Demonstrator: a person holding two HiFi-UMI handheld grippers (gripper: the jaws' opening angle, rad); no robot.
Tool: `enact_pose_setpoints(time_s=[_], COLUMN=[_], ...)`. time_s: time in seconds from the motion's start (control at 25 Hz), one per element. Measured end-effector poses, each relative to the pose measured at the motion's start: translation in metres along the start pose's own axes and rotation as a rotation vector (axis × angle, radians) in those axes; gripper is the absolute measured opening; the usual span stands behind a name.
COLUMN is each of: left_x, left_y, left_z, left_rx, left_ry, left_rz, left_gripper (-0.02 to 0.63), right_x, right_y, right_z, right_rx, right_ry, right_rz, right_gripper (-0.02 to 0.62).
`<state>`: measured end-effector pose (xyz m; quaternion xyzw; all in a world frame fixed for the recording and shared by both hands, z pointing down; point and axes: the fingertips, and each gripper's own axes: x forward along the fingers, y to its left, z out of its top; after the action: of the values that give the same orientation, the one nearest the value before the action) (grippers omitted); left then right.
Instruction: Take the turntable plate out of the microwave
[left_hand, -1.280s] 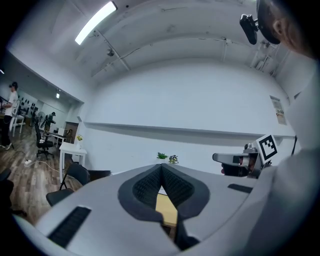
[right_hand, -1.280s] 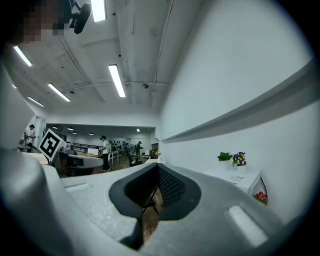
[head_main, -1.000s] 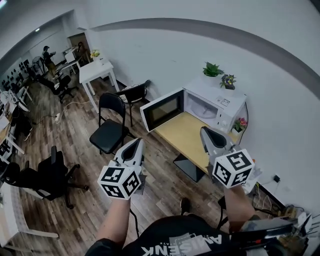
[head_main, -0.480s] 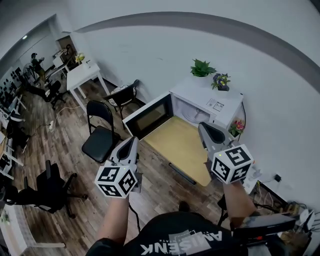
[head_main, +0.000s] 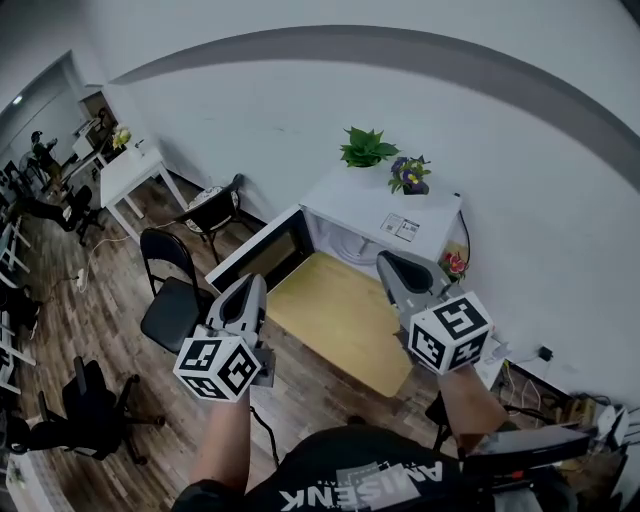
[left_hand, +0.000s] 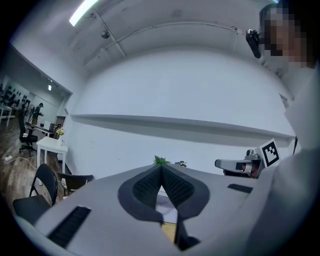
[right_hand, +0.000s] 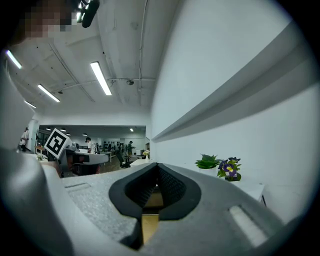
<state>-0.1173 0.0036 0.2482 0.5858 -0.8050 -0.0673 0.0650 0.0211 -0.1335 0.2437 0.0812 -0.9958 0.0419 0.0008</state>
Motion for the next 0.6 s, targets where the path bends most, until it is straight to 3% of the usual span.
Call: enact_pose_setpoints(time_s=[0.4,0.6], left_x=[0.056,0.090], left_y=[0.005,0.012], left_z=[-0.009,-0.010], left_rx=[0.011,0.008], left_ry=[0.056,0.050], left_rz=[-0.042,-0.150], left_gripper=[0.002,0.002], right_x=[0.014,0.028], right_y=[-0.040,-0.047], right_z=[-0.003,-0.005], right_rx=[0.015,-0.009], right_ry=[-0.004,0.007], right_rz=[-0.074,-0.138], right_gripper=[0.005,0.005])
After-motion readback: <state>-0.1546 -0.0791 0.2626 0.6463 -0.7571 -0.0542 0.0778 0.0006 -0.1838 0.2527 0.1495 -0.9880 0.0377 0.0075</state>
